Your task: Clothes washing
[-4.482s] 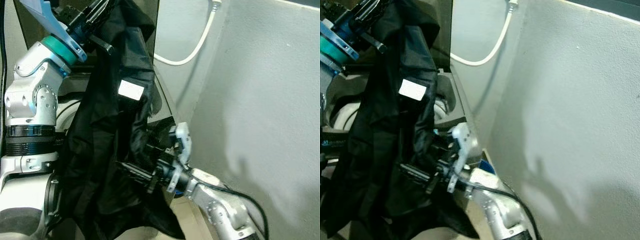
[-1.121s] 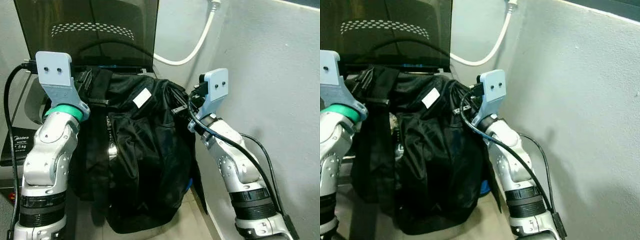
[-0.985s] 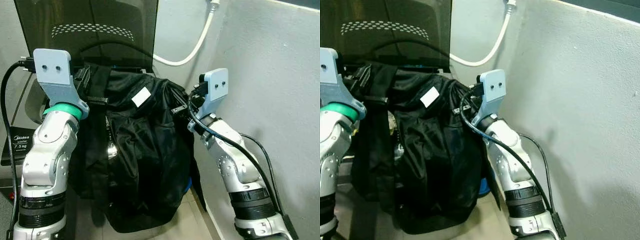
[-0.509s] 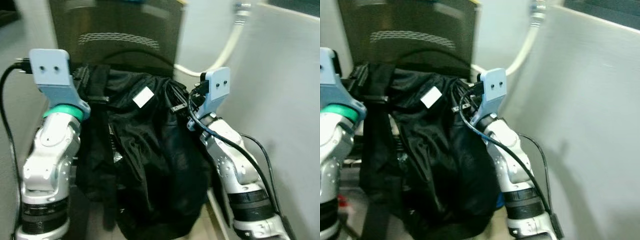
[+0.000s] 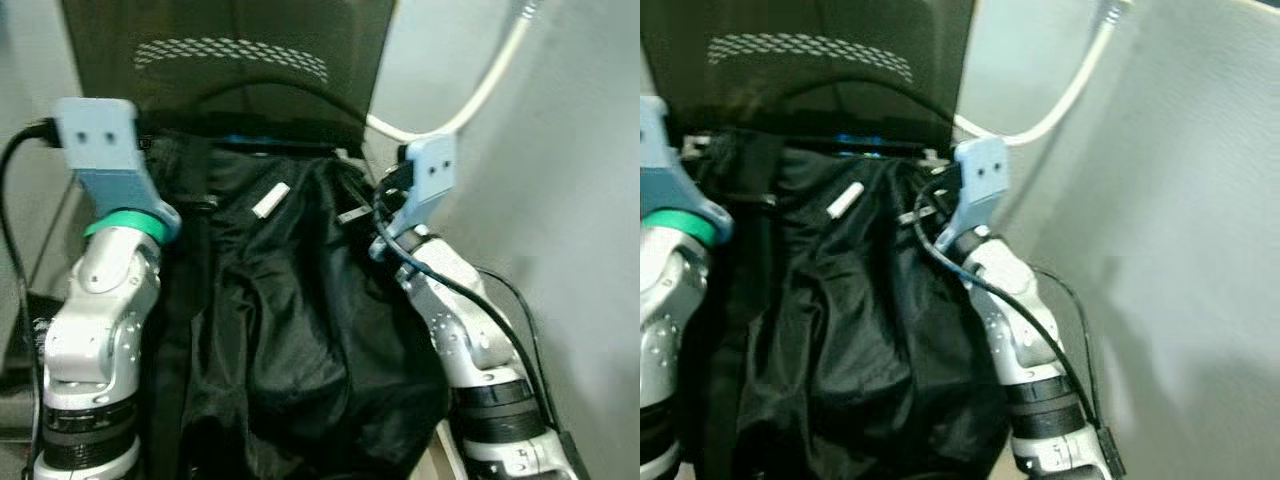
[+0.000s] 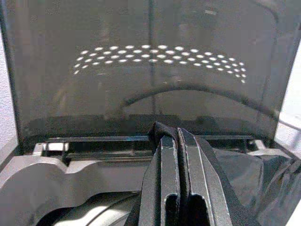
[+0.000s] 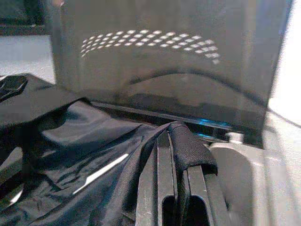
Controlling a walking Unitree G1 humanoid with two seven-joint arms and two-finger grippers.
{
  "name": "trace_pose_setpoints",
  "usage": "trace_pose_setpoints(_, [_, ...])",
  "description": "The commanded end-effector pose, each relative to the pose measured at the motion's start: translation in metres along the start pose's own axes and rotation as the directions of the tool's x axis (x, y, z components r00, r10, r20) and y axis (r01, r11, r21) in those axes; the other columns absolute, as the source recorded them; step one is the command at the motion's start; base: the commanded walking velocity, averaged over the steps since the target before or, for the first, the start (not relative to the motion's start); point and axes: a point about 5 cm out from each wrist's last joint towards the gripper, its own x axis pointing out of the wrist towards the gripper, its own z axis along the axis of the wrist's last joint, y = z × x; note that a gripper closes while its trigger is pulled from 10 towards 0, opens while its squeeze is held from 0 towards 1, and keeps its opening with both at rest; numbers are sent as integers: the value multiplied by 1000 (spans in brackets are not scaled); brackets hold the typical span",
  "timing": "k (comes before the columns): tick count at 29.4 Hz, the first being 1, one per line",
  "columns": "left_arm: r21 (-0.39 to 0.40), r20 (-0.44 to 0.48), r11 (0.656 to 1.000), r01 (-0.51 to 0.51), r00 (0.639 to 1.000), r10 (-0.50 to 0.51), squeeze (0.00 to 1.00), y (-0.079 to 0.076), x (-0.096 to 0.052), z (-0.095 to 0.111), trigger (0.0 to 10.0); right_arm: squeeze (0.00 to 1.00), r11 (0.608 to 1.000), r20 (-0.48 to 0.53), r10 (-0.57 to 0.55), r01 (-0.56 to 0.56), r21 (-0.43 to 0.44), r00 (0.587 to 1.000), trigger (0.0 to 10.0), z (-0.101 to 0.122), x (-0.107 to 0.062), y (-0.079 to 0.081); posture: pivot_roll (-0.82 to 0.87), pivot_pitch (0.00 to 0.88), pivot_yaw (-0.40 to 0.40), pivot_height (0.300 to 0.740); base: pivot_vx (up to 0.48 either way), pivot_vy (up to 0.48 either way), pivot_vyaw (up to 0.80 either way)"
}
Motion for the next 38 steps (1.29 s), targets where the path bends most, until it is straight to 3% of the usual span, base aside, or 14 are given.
trace_pose_setpoints(1, [5, 15, 1000, -13, 1000, 13, 0, 2, -3, 3, 10000, 0, 1000, 6, 7, -7, 1, 1000, 10000, -1, -1, 3, 45, 66, -47, 740, 0, 0, 0])
trace_pose_setpoints(9, [-19, 9, 1000, -20, 1000, 20, 0, 2, -3, 3, 10000, 0, 1000, 11, 6, -7, 4, 1000, 10000, -1, -2, 2, 44, 68, -49, 740, 0, 0, 0])
trace_pose_setpoints(27, [-13, 8, 1000, -15, 1000, 15, 0, 2, -3, 3, 10000, 0, 1000, 11, 0, -1, 9, 1000, 10000, -1, -1, 1, 44, 66, -48, 740, 0, 426, 0])
trace_pose_setpoints(32, [57, -47, 997, -41, 998, 44, 0, 7, -3, -3, 10000, 0, 1000, 10, 3, -3, 13, 1000, 10000, -2, 0, 2, 44, 65, -48, 740, 0, -384, 0])
trace_pose_setpoints(38, [66, -69, 994, -82, 994, 87, 0, 12, -3, -6, 10000, 0, 1000, 10, 2, -2, 14, 1000, 10000, -2, 0, 2, 44, 64, -48, 740, 0, -320, 0])
